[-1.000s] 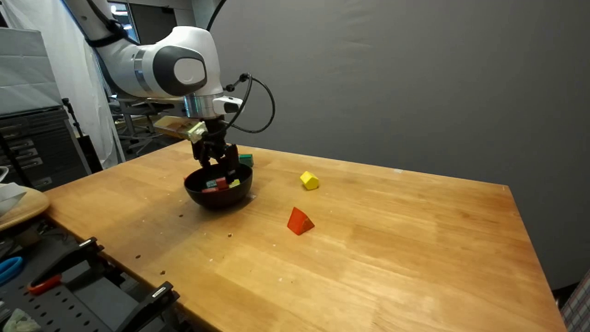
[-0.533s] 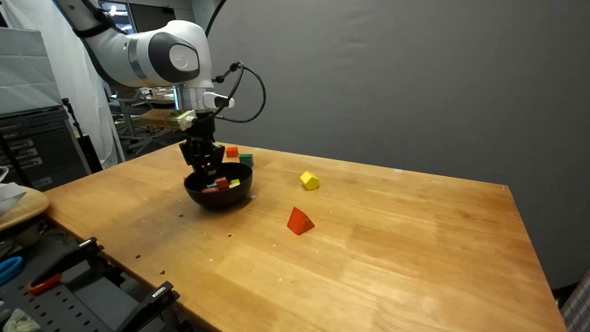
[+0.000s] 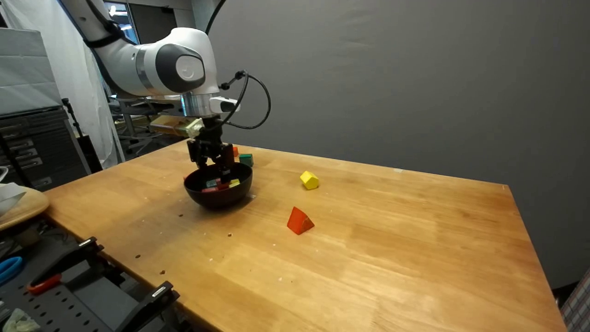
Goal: Remove all the contents from the black bowl.
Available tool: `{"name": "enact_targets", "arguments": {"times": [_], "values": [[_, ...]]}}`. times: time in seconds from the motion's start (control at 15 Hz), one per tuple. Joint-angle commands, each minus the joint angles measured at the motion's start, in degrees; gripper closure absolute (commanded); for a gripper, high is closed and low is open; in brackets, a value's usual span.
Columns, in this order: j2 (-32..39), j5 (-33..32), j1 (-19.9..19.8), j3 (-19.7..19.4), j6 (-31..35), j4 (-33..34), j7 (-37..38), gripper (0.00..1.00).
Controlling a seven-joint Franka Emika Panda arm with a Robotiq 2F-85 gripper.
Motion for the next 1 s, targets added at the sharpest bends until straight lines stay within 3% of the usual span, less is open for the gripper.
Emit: {"name": "enact_targets", "arguments": {"times": [0.0,0.07,0.33,0.47,0.93], "values": [[4.5,3.0,-1.1,0.8,4.8,3.0,-0.6,0.02],[5.4,3.1,-0.8,0.4,5.2,3.7,0.0,0.00],[6.1,1.0,1.8,-2.6,6.4,4.8,3.7,0.11],[5.6,-0.9,3.7,-4.4,5.8,4.9,6.3,0.08],[4.8,-18.1,15.9,-17.0,4.7,6.0,22.8,0.10]]}}
